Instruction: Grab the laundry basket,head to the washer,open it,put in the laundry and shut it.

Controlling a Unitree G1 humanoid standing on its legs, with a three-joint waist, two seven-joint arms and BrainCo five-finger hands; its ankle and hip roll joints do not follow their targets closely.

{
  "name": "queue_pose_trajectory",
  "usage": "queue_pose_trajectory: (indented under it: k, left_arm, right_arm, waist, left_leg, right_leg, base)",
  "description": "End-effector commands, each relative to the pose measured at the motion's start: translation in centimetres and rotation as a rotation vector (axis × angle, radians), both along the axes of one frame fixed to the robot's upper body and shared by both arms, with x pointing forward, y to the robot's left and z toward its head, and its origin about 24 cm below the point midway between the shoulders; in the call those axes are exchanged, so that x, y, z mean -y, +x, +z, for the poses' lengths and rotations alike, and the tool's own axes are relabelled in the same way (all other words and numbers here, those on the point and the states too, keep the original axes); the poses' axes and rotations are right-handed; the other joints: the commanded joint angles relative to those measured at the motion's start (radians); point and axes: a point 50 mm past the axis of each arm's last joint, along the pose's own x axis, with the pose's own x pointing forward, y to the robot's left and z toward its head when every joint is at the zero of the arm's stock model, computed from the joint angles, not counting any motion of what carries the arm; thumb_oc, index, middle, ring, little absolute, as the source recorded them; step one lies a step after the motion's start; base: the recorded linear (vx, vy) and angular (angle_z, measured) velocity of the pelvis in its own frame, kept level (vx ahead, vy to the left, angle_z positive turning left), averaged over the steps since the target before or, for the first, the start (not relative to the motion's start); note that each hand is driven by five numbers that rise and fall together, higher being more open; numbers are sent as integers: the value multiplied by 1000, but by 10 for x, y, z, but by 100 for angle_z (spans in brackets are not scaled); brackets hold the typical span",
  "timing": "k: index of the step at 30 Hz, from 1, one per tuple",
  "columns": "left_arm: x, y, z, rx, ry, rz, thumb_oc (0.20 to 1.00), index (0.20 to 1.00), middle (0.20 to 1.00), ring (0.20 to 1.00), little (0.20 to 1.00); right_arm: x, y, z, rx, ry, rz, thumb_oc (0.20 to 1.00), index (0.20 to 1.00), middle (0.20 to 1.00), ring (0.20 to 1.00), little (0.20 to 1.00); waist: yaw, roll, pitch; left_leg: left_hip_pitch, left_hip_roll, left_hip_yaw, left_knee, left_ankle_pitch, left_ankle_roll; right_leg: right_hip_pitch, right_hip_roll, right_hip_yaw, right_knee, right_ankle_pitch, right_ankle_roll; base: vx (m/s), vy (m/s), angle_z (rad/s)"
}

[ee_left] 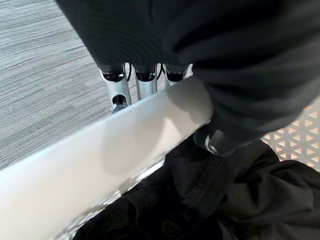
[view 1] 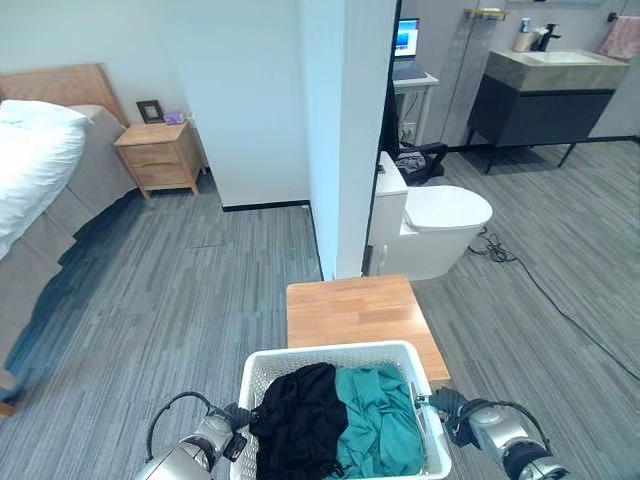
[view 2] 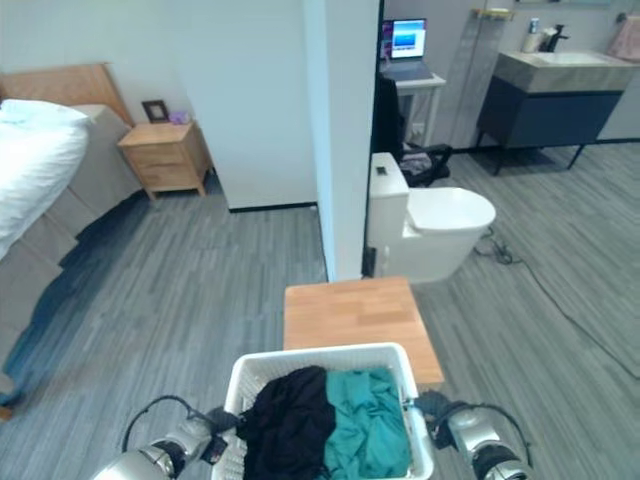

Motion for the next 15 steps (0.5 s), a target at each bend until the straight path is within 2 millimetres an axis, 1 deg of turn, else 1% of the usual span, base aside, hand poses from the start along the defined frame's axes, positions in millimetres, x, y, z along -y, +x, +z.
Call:
queue_pose_trajectory:
  k: [1, 2, 3, 4, 5, 6, 7, 8, 9, 10, 11, 12, 13, 15]
  left_arm:
    - [-3, 23, 13, 63, -8, 18, 200, 200, 200, 200, 200]
    - [-4, 22, 12, 61, -7, 26, 200, 200, 200, 200, 200]
    - [-7, 18, 11, 55, -3, 40, 200, 200, 200, 200, 200]
    - [-10, 15, 10, 46, 0, 53, 200, 200, 200, 200, 200]
    - [-13, 13, 9, 40, 3, 64, 200, 200, 200, 200, 200]
    - [-15, 11, 9, 37, 9, 74, 200, 200, 200, 200, 200]
    - [-21, 8, 8, 27, 24, 87, 200, 200, 200, 200, 200]
    - [-23, 8, 8, 25, 26, 93, 200, 200, 200, 200, 200]
    - [-24, 7, 8, 22, 26, 104, 200, 200, 200, 200, 200]
    - [-28, 9, 10, 35, 37, 123, 200, 200, 200, 200, 200]
    - [-28, 9, 10, 34, 37, 121, 200, 200, 200, 200, 200]
    - [-29, 14, 13, 57, 47, 133, 200, 200, 200, 200, 200]
    - [-29, 15, 14, 63, 45, 134, 200, 200, 200, 200, 200]
    - [-29, 15, 14, 69, 50, 142, 200, 200, 200, 200, 200]
  right_arm:
    - [-9, 55, 36, 215, 138, -16, 200, 200, 200, 200, 200]
    - [-11, 57, 38, 218, 139, -5, 200, 200, 200, 200, 200]
    - [-14, 60, 39, 223, 136, 8, 200, 200, 200, 200, 200]
    - [-17, 62, 39, 224, 133, 21, 200, 200, 200, 200, 200]
    - [-18, 62, 39, 221, 131, 33, 200, 200, 200, 200, 200]
    - [-19, 61, 38, 216, 130, 44, 200, 200, 200, 200, 200]
    - [-22, 60, 36, 212, 138, 49, 200, 200, 200, 200, 200]
    - [-25, 59, 34, 203, 138, 58, 200, 200, 200, 200, 200]
    - [-30, 58, 31, 195, 145, 71, 200, 200, 200, 200, 200]
    - [-38, 60, 30, 197, 155, 81, 200, 200, 200, 200, 200]
    - [-42, 59, 29, 192, 161, 86, 200, 200, 200, 200, 200]
    - [-52, 59, 27, 189, 177, 99, 200, 200, 200, 200, 200]
    - [-53, 58, 26, 187, 180, 99, 200, 200, 200, 200, 200]
    - [-57, 60, 27, 197, 183, 107, 200, 200, 200, 200, 200]
  waist:
    - [-8, 23, 32]
    - [-12, 24, 41]
    - [-12, 26, 51]
    - [-12, 27, 63]
    - [-18, 31, 75]
    - [-25, 32, 81]
    - [-29, 32, 87]
    - [-31, 35, 90]
    - [-32, 47, 91]
    - [-35, 51, 98]
    - [-38, 53, 99]
    - [-41, 52, 91]
    - [-44, 49, 85]
    - [-48, 48, 72]
  left_leg:
    - [-66, -80, -14, 178, -159, 81]
    - [-70, -80, 5, 176, -156, 79]
    - [-75, -75, 31, 174, -152, 75]
    - [-77, -70, 52, 174, -148, 71]
    - [-73, -63, 66, 175, -147, 68]
    - [-68, -61, 77, 166, -141, 66]
    - [-57, -60, 102, 147, -133, 65]
    - [-51, -58, 116, 131, -125, 62]
    - [-34, -48, 121, 114, -136, 55]
    - [-35, -41, 139, 105, -123, 56]
    - [-33, -35, 154, 95, -115, 55]
    - [-36, -28, 185, 77, -96, 56]
    - [-35, -27, 205, 62, -86, 54]
    - [-33, -17, 255, 57, -82, 54]
  right_leg:
    - [18, 22, -12, -43, 156, 57]
    - [2, 14, -14, -44, 176, 62]
    - [-18, 3, -34, -48, 189, 68]
    - [-35, -6, -62, -49, 195, 70]
    - [-42, -4, -87, -42, 188, 69]
    - [-46, -5, -112, -31, 169, 66]
    - [-46, -4, -157, -4, 136, 60]
    - [-44, -6, -192, 12, 110, 54]
    - [-36, -4, -221, 37, 74, 57]
    - [-35, -21, -253, 94, 47, 50]
    - [-26, -27, -263, 117, 26, 43]
    - [3, -17, -267, 144, -7, 30]
    - [14, -6, -254, 141, -18, 25]
    - [37, -3, -273, 144, -37, 18]
  base:
    - [-140, 79, -42]
    - [-167, 71, -59]
    - [-169, 50, -79]
    - [-131, 41, -102]
    - [-80, 45, -108]
    - [-69, 67, -89]
    - [-81, 75, -62]
    - [-41, 73, -41]
    - [-67, 52, -28]
    - [-71, 24, -24]
    - [-156, -34, -38]
    - [-120, -59, -66]
    - [-103, -81, -56]
    - [-53, -89, -49]
